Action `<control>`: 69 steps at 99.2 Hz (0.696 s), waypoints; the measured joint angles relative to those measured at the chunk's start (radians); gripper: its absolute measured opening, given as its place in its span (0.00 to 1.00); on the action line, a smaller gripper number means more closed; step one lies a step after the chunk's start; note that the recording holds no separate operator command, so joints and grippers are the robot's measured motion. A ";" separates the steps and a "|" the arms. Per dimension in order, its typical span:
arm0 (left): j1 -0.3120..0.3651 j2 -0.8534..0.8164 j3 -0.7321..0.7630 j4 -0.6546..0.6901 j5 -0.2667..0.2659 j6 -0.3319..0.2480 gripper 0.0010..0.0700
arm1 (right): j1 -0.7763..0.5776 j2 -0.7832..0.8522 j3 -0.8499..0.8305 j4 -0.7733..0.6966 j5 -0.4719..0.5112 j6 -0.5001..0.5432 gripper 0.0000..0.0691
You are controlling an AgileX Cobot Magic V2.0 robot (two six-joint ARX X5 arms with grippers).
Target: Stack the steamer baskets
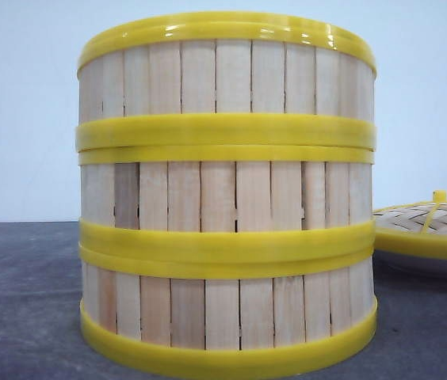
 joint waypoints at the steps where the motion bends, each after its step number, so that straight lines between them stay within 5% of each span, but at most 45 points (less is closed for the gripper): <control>1: 0.000 -0.008 0.000 -0.004 -0.005 0.002 0.44 | -0.005 0.008 0.000 0.001 0.000 0.000 0.60; 39: -0.004 -0.336 -0.193 -0.081 -0.021 0.005 0.44 | -0.270 0.301 0.000 0.081 -0.121 0.004 0.59; 69: -0.004 -0.479 -0.282 -0.163 -0.020 -0.014 0.44 | -0.336 0.526 0.000 0.192 -0.133 0.004 0.57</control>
